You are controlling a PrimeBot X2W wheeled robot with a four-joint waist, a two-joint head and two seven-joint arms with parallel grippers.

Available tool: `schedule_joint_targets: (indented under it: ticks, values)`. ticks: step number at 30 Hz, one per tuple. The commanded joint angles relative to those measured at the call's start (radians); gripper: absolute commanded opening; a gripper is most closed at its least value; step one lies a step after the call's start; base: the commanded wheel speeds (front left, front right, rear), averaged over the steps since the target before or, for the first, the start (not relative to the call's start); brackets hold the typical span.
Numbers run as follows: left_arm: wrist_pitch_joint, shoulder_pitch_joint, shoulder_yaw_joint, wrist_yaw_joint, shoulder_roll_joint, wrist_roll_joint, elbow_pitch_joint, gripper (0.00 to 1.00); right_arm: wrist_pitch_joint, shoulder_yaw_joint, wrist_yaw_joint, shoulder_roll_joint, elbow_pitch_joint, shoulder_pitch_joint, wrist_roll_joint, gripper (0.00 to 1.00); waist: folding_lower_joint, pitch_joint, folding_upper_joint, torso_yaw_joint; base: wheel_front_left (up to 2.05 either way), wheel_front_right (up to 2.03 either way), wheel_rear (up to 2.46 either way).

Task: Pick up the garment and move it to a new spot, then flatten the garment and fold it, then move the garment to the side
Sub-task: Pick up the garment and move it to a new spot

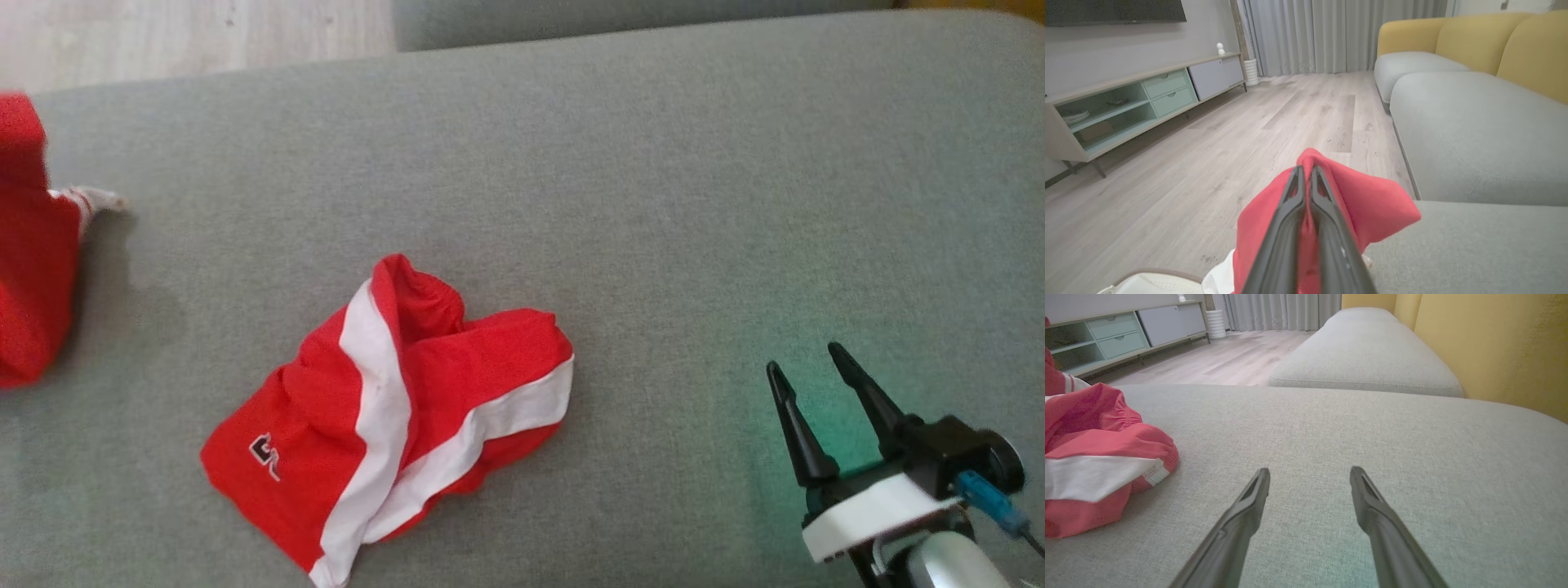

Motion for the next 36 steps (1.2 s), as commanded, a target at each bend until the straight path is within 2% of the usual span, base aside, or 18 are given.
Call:
schedule_joint_targets:
  ticks: [1,7,8,9,10,11,18,26,31,36]
  values:
    - [-0.012,-0.043,0.042,0.0,0.052,-0.003,-0.01,0.0,-0.012,0.018,0.008,-0.027,-0.032,-0.035,0.004,1.0,-0.0001,0.013,0.0,-0.009,0.0,0.0,0.0]
    - [-0.037,-0.043,0.009,-0.02,0.01,0.006,0.135,0.0,-0.022,0.022,0.008,-0.024,-0.02,-0.055,0.01,1.0,-0.0001,0.041,0.0,-0.035,0.0,0.0,0.0]
    - [-0.039,-0.046,0.003,-0.026,0.003,0.007,0.15,0.03,-0.024,0.021,0.008,-0.024,-0.017,-0.056,0.01,1.0,-0.0001,0.042,0.0,-0.037,0.0,0.0,0.0]
    - [-0.038,-0.049,-0.002,-0.029,-0.005,0.007,0.164,0.19,-0.026,0.021,0.008,-0.023,-0.014,-0.056,0.01,1.0,-0.0001,0.043,0.0,-0.038,0.0,0.0,0.0]
    - [-0.04,-0.053,-0.007,-0.025,-0.011,0.011,0.18,0.8,-0.027,0.021,0.008,-0.023,-0.011,-0.057,0.01,1.0,-0.0001,0.042,0.0,-0.039,0.0,0.0,0.0]
    - [-0.04,-0.057,-0.014,-0.018,-0.014,0.02,0.195,1.0,-0.028,0.021,0.008,-0.022,-0.008,-0.058,0.01,1.0,-0.0001,0.041,0.0,-0.039,0.0,0.0,0.0]
    - [-0.136,-0.076,-0.008,0.05,-0.016,0.056,0.273,1.0,-0.032,0.024,0.008,-0.015,0.004,-0.06,0.009,1.0,-0.0001,0.016,0.0,-0.04,0.0,0.0,0.0]
    - [-0.218,-0.004,0.031,0.044,-0.038,0.038,0.26,1.0,-0.037,0.018,0.008,0.001,0.015,-0.034,0.006,1.0,-0.0001,-0.033,0.0,-0.035,0.0,0.0,0.0]
    - [-0.231,0.096,0.068,0.052,-0.081,0.052,0.117,1.0,-0.038,0.007,0.008,0.007,0.015,-0.014,0.0,1.0,-0.0001,-0.068,0.0,-0.027,0.0,0.0,0.0]
    - [-0.232,0.238,0.109,0.08,-0.173,0.104,-0.117,1.0,-0.032,-0.006,0.008,0.009,0.003,0.01,-0.01,1.0,-0.0001,-0.093,0.0,-0.011,0.0,0.0,0.0]
